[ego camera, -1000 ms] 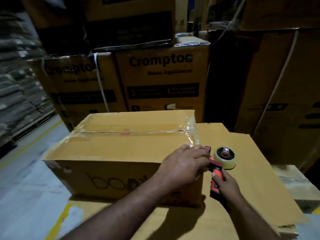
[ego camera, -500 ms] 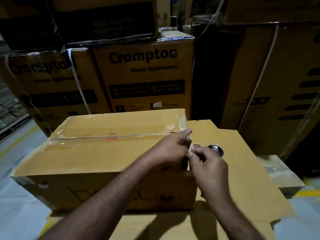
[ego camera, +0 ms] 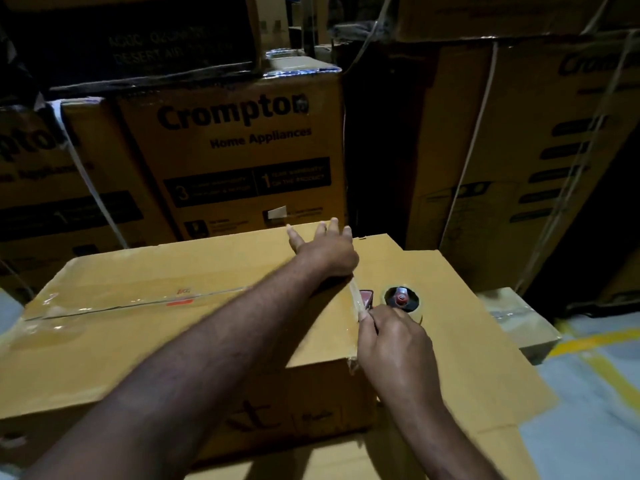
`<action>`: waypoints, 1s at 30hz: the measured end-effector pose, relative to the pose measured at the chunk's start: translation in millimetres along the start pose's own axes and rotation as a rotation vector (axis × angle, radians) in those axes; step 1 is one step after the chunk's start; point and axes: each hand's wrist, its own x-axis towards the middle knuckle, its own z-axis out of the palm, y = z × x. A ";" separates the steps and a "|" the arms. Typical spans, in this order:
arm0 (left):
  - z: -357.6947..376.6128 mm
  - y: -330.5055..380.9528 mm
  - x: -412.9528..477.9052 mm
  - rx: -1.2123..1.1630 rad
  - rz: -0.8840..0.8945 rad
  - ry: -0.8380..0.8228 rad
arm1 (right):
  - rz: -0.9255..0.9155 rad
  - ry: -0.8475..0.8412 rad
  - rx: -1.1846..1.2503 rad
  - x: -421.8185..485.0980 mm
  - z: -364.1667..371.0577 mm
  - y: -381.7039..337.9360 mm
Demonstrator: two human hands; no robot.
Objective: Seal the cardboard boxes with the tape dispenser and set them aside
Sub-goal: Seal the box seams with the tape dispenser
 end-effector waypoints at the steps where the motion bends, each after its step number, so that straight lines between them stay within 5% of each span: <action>1: -1.6 -2.0 8.9 -0.005 -0.012 0.001 | 0.009 -0.016 -0.012 -0.4 -1.7 0.6; 4: -7.2 -7.6 34.5 -0.043 -0.020 -0.002 | 0.119 -0.149 0.027 -3.7 -5.9 -0.3; 16: 3.2 -19.3 63.8 -0.063 0.115 0.197 | 0.206 -0.215 -0.161 56.8 7.2 -14.8; 23: -7.3 -31.9 87.6 -0.276 0.173 -0.086 | 0.321 -0.212 -0.146 151.9 64.9 -22.6; 30: 0.6 -42.5 89.2 -0.181 0.241 0.169 | 0.277 -0.211 -0.168 165.0 80.2 -21.0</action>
